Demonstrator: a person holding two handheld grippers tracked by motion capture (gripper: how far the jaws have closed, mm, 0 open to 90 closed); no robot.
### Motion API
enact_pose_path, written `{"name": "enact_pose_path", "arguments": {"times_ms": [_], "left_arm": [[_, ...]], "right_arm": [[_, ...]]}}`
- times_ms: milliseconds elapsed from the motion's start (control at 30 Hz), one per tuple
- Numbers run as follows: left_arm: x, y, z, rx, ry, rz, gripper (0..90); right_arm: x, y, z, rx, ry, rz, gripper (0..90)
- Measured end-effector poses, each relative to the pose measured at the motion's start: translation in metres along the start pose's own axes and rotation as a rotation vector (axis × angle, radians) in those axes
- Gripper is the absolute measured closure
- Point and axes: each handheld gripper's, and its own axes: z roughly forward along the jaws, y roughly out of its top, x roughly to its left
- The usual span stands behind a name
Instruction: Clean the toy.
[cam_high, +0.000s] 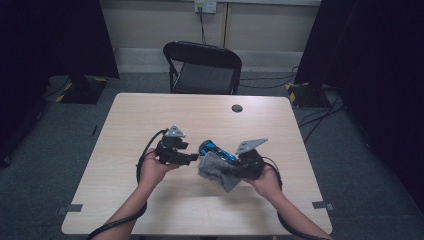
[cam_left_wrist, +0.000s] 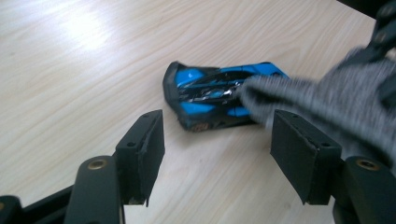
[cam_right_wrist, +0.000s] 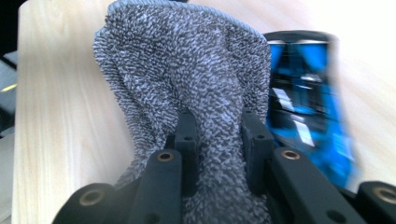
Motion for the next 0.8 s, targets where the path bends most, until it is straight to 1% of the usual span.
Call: {"name": "enact_pose_path", "arguments": {"times_ms": [33, 67, 100, 133, 167, 200, 233, 300, 333, 400, 467, 500, 533, 567, 600, 633, 667, 700, 733, 767, 800], "left_arm": [[-0.002, 0.003, 0.004, 0.002, -0.006, -0.001, 34.9], [-0.003, 0.006, 0.007, 0.006, -0.008, 0.003, 34.8], [-0.004, 0.008, 0.011, 0.006, -0.012, 0.007, 34.9], [-0.006, 0.009, 0.015, 0.009, -0.014, 0.013, 34.9], [-0.007, 0.011, 0.021, 0.014, -0.024, 0.019, 34.9], [-0.010, 0.012, 0.027, 0.023, -0.029, 0.037, 34.9], [-0.012, 0.013, 0.031, 0.030, -0.027, 0.048, 35.0], [-0.017, 0.017, 0.042, 0.037, -0.027, 0.080, 35.0], [-0.019, 0.019, 0.046, 0.039, -0.030, 0.088, 35.0], [-0.023, 0.024, 0.057, 0.039, -0.039, 0.106, 34.9], [-0.027, 0.027, 0.068, 0.059, -0.038, 0.126, 34.3], [-0.028, 0.028, 0.073, 0.066, -0.022, 0.134, 34.3], [-0.029, 0.029, 0.079, 0.061, -0.015, 0.141, 34.3], [-0.029, 0.029, 0.082, 0.063, -0.020, 0.140, 34.3], [-0.030, 0.029, 0.086, 0.057, -0.019, 0.139, 34.5], [-0.031, 0.028, 0.089, 0.065, -0.012, 0.143, 34.6], [-0.031, 0.027, 0.094, 0.079, -0.006, 0.153, 34.6], [-0.032, 0.026, 0.098, 0.096, 0.011, 0.159, 34.6], [-0.032, 0.024, 0.101, 0.104, 0.017, 0.159, 34.5], [-0.031, 0.023, 0.104, 0.105, 0.014, 0.159, 34.0], [-0.030, 0.021, 0.105, 0.094, 0.013, 0.154, 32.8]], "right_arm": [[-0.004, -0.001, -0.008, -0.010, -0.014, 0.010, 73.3], [-0.009, -0.004, -0.019, -0.020, -0.038, 0.021, 73.4], [-0.012, -0.006, -0.026, -0.023, -0.056, 0.029, 73.4], [-0.016, -0.008, -0.034, -0.030, -0.084, 0.041, 73.4], [-0.021, -0.012, -0.042, -0.042, -0.104, 0.057, 73.4], [-0.027, -0.016, -0.049, -0.053, -0.121, 0.079, 73.5], [-0.032, -0.020, -0.056, -0.058, -0.157, 0.094, 73.4], [-0.038, -0.027, -0.062, -0.059, -0.197, 0.101, 73.4], [-0.040, -0.031, -0.065, -0.064, -0.208, 0.120, 73.4], [-0.046, -0.040, -0.067, -0.069, -0.221, 0.153, 73.4], [-0.051, -0.048, -0.066, -0.063, -0.232, 0.177, 73.3], [-0.052, -0.052, -0.065, -0.063, -0.233, 0.188, 73.3], [-0.053, -0.055, -0.064, -0.063, -0.239, 0.197, 73.3], [-0.055, -0.058, -0.063, -0.067, -0.239, 0.210, 73.2], [-0.055, -0.060, -0.063, -0.069, -0.240, 0.216, 73.2], [-0.056, -0.062, -0.062, -0.070, -0.246, 0.224, 73.2], [-0.057, -0.064, -0.060, -0.067, -0.245, 0.232, 73.1], [-0.057, -0.065, -0.059, -0.062, -0.247, 0.230, 73.1], [-0.057, -0.066, -0.057, -0.054, -0.245, 0.231, 73.1], [-0.057, -0.067, -0.055, -0.049, -0.240, 0.232, 73.1], [-0.057, -0.067, -0.054, -0.043, -0.238, 0.228, 73.1]]}}
